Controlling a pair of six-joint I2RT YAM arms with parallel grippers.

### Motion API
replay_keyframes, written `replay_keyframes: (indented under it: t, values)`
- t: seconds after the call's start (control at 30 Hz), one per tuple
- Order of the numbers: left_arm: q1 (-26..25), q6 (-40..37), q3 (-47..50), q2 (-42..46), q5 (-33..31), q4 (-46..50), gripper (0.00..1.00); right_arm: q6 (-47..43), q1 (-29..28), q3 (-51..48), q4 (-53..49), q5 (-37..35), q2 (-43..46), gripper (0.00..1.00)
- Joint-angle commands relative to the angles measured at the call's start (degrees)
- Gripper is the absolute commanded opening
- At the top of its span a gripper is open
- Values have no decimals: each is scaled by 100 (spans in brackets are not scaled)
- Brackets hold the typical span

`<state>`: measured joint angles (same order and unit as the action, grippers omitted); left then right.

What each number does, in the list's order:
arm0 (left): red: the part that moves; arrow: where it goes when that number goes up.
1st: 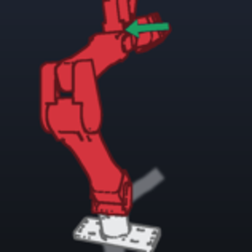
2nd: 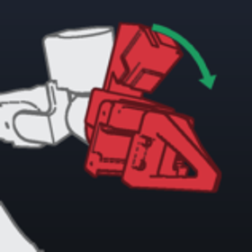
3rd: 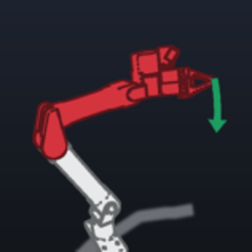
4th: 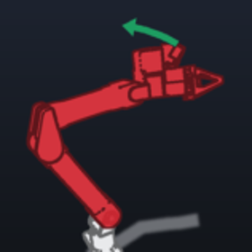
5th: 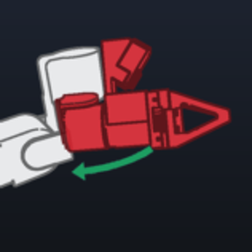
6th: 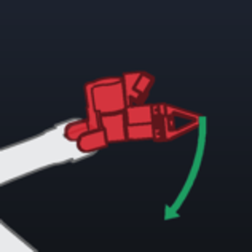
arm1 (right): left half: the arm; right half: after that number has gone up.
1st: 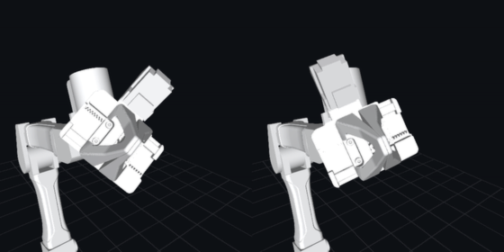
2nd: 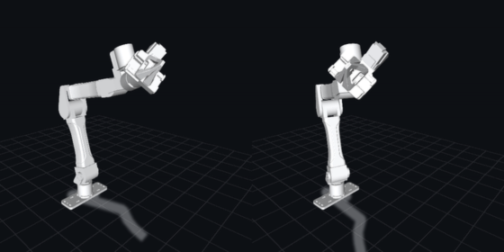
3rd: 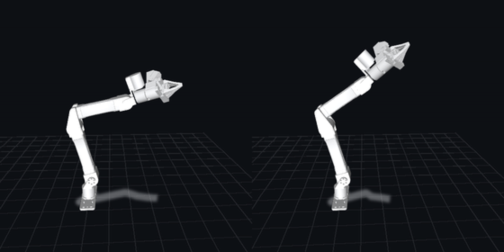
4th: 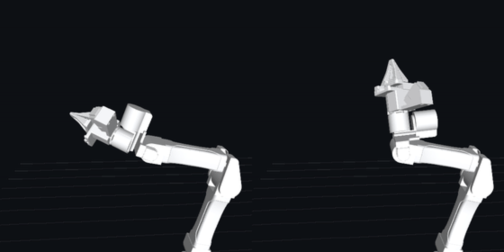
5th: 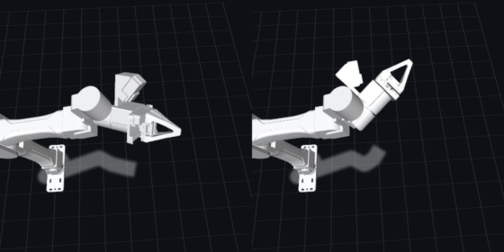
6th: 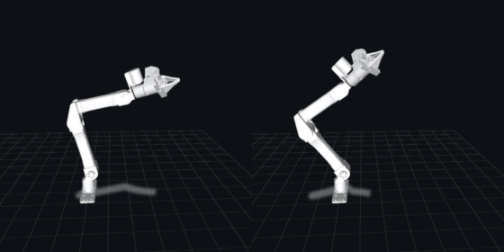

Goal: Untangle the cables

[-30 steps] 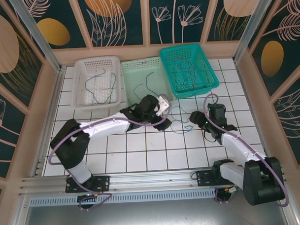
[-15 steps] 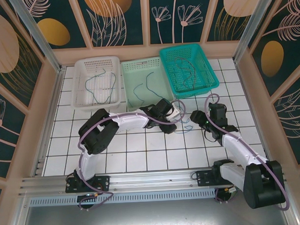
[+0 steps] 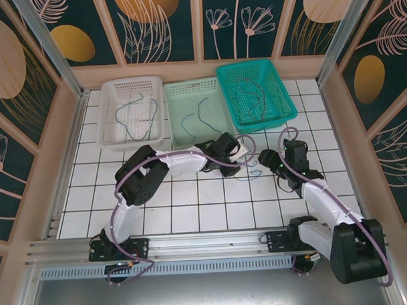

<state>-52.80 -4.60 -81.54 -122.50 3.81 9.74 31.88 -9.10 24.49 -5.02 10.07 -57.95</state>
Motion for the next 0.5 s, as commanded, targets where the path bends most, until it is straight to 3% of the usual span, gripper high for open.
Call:
replay_keyframes:
  t: [0.0,0.17,0.3,0.47]
  values:
    - [13,-52,88,-33,-169,56,29,11,15,125,-140,-128,109,64]
    - [15,113,387,288,-4,-227,6,3,31,117,-133,-109,111,64]
    - [10,175,627,846,-83,-413,0,-19,43,85,-98,-69,150,64]
    - [15,40,745,1535,-439,-297,0,-173,39,-36,204,447,283,63]
